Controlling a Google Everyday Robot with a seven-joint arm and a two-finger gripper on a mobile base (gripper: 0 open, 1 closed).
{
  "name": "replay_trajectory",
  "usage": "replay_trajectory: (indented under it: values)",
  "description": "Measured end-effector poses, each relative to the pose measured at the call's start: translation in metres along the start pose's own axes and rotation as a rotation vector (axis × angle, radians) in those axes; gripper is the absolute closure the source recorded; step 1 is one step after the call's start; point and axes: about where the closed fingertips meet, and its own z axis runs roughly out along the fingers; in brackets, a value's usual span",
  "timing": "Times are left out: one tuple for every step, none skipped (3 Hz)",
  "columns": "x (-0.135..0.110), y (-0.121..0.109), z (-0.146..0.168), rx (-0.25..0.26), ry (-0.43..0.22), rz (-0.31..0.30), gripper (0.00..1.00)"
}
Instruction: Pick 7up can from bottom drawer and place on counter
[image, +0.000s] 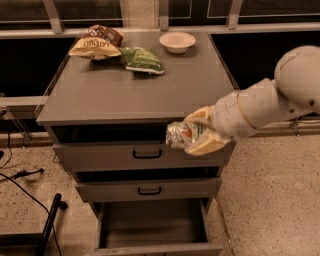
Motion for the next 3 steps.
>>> replay_trajectory:
  values:
    - [-0.018,-0.019,-0.014,-0.004,0.007,0.0,1.0]
    - [-0.037,-0.05,-0.023,-0.005,-0.003,-0.022,1.0]
    - [-0.051,-0.083,-0.017,-0.003,-0.025,-0.063,1.0]
